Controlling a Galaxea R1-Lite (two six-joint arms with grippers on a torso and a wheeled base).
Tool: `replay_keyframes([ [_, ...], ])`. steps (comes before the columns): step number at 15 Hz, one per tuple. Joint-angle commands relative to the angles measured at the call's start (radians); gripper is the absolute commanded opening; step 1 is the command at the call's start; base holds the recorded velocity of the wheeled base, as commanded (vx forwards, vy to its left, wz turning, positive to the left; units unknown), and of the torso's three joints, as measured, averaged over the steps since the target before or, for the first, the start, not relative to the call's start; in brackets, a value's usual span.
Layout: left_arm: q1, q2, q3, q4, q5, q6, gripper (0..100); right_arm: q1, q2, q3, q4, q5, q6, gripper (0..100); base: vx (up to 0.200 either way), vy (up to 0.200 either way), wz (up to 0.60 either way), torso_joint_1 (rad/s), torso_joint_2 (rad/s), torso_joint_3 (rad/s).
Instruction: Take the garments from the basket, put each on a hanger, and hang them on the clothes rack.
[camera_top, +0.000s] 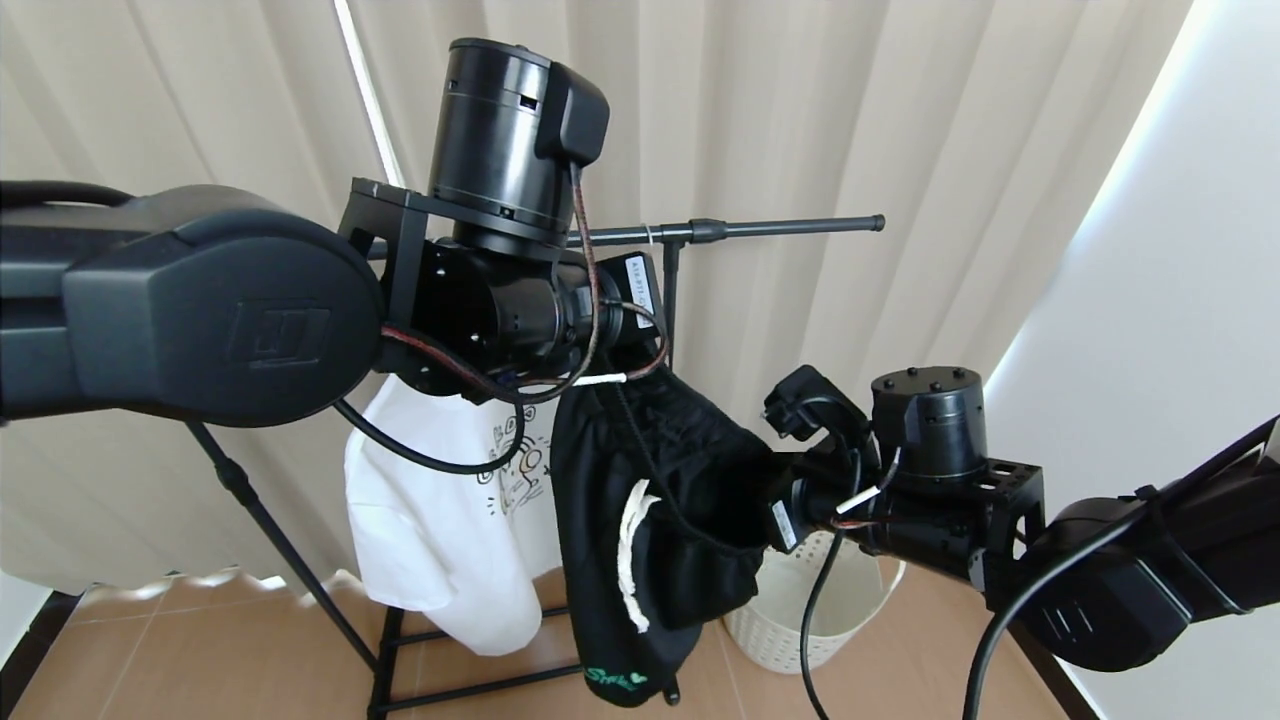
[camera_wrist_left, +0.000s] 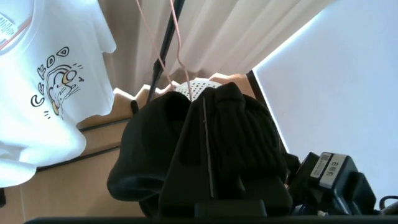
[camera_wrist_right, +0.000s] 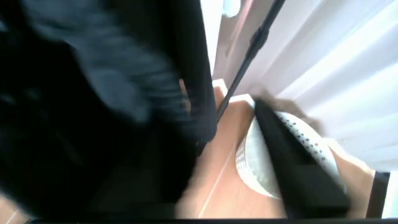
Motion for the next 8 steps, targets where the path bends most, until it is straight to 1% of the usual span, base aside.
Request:
replay_keyframes([
  [1, 0.0, 0.001, 0.016, 0.001, -0.001, 0.001, 0, -0.002, -0.018, 0.003, -0.001, 0.0, -0.001, 0, 0.0, 0.0, 0.0, 0.0, 0.0, 0.0],
  [2, 0.0, 0.002, 0.024, 0.002, -0.003, 0.007, 0, -0.004, -0.024, 0.002, -0.001, -0.001, -0.001, 0, 0.0, 0.0, 0.0, 0.0, 0.0, 0.0],
  [4, 0.0, 0.005, 0.061, 0.002, -0.003, 0.027, 0, -0.036, -0.046, 0.0, -0.001, -0.003, -0.001, 0, 0.0, 0.0, 0.0, 0.0, 0.0, 0.0],
  [6, 0.0, 0.022, 0.164, 0.001, -0.003, 0.061, 0, -0.122, -0.096, -0.01, 0.008, 0.0, -0.021, 0, 0.0, 0.0, 0.0, 0.0, 0.0, 0.0],
  [8, -0.012, 0.061, 0.228, -0.004, -0.003, 0.075, 0, -0.189, -0.141, -0.01, 0.011, 0.005, -0.077, 0, 0.0, 0.0, 0.0, 0.0, 0.0, 0.0],
])
